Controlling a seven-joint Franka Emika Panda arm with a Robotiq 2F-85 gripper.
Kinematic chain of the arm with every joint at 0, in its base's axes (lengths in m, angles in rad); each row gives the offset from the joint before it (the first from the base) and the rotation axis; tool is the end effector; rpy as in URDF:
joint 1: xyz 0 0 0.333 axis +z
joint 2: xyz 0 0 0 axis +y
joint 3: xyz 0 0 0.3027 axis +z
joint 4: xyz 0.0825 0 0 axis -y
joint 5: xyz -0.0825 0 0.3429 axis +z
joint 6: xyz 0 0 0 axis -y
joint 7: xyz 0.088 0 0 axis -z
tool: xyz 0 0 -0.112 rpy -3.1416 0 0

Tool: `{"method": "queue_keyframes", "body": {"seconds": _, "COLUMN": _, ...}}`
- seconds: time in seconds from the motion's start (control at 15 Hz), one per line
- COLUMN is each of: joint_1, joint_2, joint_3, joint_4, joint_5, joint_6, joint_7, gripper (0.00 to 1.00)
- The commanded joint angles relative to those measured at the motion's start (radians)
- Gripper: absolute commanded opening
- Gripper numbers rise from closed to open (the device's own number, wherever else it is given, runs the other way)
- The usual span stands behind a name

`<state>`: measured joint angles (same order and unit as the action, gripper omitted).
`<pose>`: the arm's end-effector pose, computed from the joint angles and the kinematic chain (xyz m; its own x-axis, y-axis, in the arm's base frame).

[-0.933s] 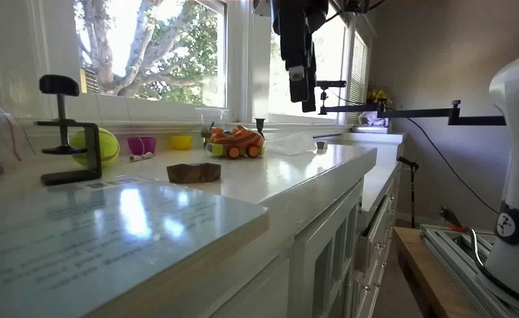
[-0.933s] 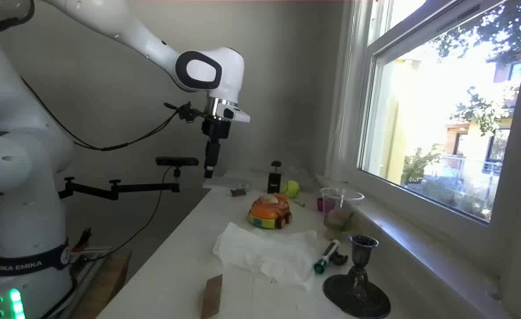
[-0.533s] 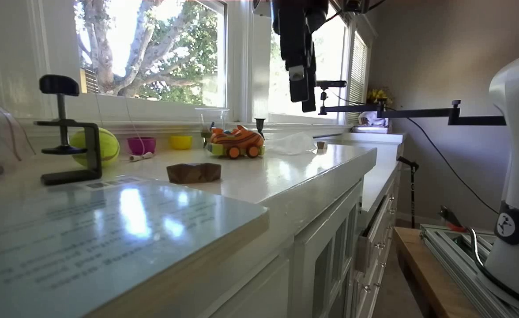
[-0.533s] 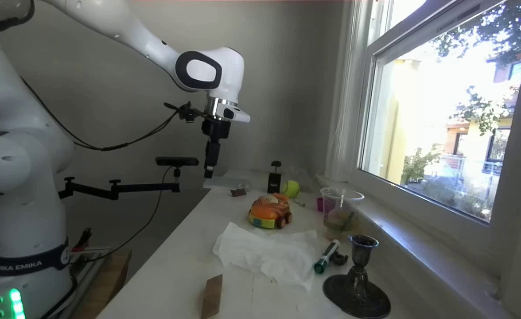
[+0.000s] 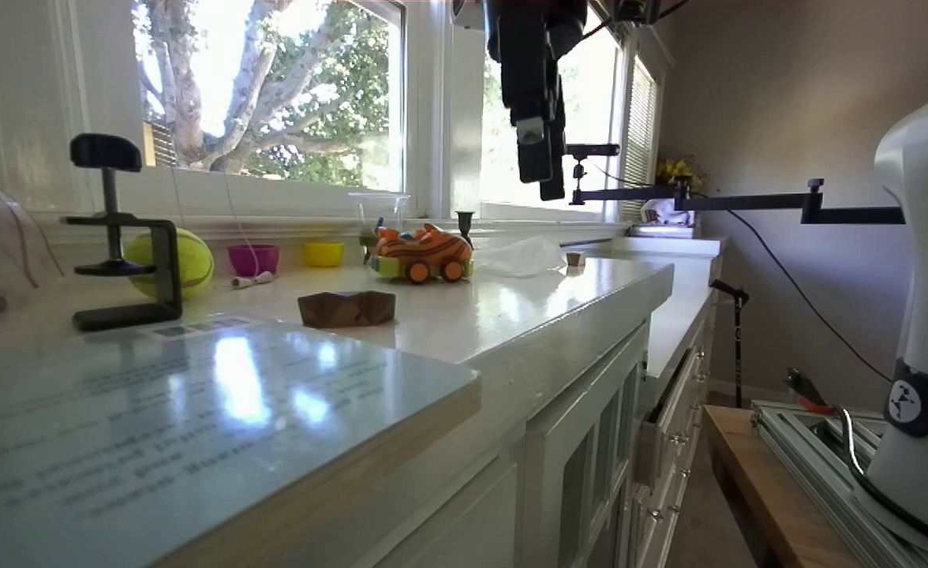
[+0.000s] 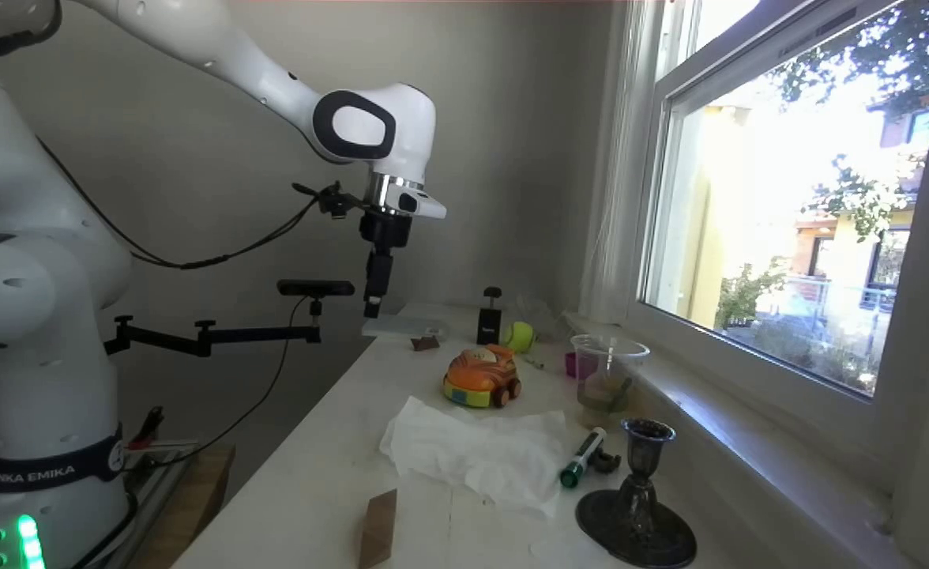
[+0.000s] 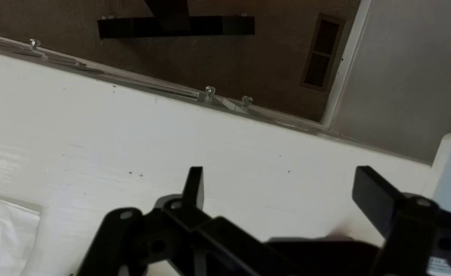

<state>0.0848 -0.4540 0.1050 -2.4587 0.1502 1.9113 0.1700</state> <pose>0.3561 0.0817 0.4515 0.9929 -0.0456 -0.1103 -0.0537 -0.9959 -0.0724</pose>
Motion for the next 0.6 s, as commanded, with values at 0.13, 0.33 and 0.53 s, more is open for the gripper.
{"method": "queue_keyframes", "body": {"seconds": 0.13, "joint_1": -0.040, "joint_2": 0.016, "joint_3": -0.001, "joint_4": 0.002, "joint_5": -0.042, "joint_6": 0.020, "joint_7": 0.040, "gripper": 1.00}}
{"method": "queue_keyframes", "body": {"seconds": 0.33, "joint_1": -0.087, "joint_2": 0.044, "joint_3": -0.013, "joint_4": 0.013, "joint_5": -0.076, "joint_6": 0.045, "joint_7": 0.081, "gripper": 1.00}}
{"method": "queue_keyframes", "body": {"seconds": 0.53, "joint_1": -0.137, "joint_2": 0.094, "joint_3": -0.021, "joint_4": 0.033, "joint_5": -0.109, "joint_6": 0.100, "joint_7": 0.156, "gripper": 1.00}}
